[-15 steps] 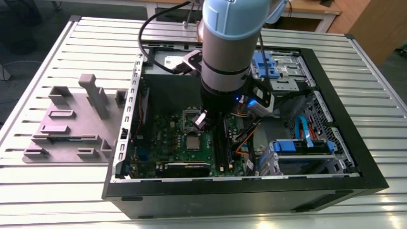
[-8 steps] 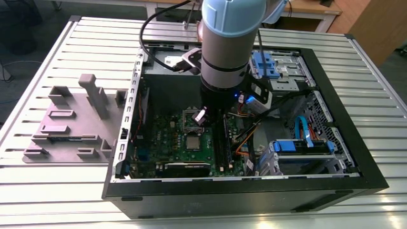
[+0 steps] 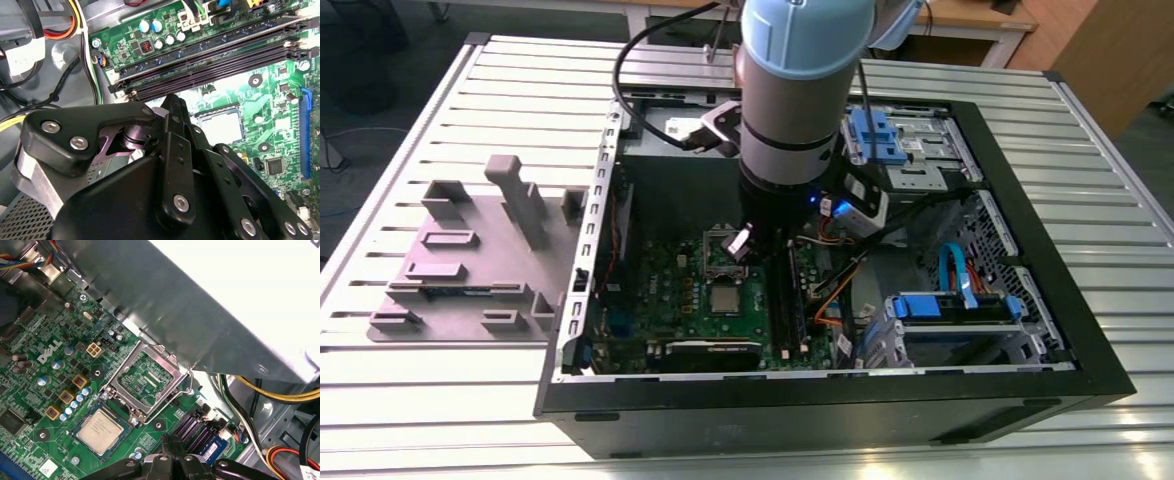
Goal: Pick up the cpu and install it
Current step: 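Close the cpu cover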
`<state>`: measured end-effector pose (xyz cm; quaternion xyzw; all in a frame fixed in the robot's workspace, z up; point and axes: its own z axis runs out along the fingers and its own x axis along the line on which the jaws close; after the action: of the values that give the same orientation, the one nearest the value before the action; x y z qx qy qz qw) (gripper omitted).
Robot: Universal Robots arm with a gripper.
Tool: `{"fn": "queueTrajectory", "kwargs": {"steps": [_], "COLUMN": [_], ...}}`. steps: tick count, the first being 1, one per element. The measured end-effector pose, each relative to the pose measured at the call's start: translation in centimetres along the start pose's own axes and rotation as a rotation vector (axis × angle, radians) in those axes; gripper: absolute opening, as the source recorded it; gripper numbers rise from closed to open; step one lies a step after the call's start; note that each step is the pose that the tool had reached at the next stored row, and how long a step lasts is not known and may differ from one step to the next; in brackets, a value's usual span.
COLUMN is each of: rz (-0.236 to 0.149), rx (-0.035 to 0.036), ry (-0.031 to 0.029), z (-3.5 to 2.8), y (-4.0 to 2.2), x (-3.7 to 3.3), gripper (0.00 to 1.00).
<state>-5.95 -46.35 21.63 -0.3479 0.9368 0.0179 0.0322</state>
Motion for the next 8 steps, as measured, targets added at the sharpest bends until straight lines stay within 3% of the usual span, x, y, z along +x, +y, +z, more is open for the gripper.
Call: {"fn": "queueTrajectory", "kwargs": {"steps": [8], "rz": [0.0], "rx": [0.0006], "ry": [-0.0007], "z": [0.25], "y": [0.93], "x": [-0.37], "gripper": [0.11]}}
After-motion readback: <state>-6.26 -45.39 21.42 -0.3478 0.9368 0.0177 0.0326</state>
